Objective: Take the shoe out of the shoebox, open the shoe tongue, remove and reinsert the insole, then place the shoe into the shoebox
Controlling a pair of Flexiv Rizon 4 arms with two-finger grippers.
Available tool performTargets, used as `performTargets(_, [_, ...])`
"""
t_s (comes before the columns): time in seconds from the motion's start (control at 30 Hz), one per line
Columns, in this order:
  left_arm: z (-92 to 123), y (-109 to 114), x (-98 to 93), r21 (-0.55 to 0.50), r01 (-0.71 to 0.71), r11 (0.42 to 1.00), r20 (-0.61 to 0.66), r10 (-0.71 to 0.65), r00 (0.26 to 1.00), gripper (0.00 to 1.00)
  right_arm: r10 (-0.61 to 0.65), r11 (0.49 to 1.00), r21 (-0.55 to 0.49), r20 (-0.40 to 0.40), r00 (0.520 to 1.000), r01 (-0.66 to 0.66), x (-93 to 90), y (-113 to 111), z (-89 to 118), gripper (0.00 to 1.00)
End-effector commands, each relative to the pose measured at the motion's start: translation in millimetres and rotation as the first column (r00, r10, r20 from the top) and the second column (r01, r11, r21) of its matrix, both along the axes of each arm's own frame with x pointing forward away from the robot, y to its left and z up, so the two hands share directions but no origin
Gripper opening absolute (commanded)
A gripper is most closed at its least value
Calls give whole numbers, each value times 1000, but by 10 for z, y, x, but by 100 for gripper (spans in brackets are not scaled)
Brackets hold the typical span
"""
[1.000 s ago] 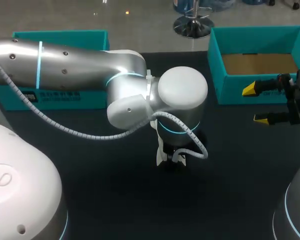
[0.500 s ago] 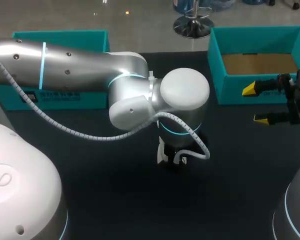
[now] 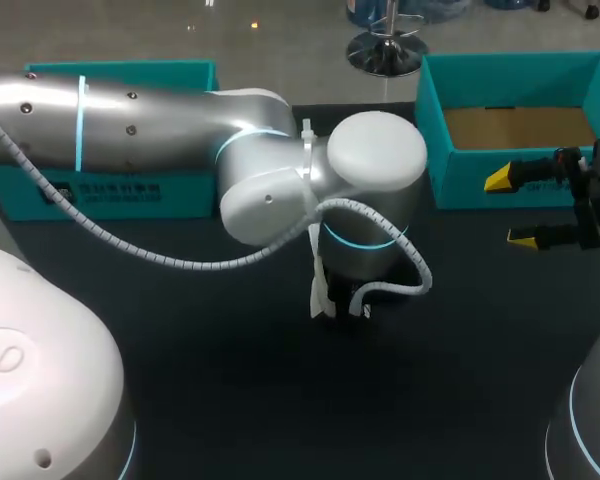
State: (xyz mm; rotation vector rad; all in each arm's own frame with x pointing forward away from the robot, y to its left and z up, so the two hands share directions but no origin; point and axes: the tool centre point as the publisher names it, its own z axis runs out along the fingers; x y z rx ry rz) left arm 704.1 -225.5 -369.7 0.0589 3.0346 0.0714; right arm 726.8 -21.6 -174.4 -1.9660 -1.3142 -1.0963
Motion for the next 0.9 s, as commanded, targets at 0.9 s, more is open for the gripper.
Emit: performTargets(0.9, [1450,226,94,-52,-101,994,-124,94,988,0,-3,1000,-3,-1,1000,3,-11,7,0,100])
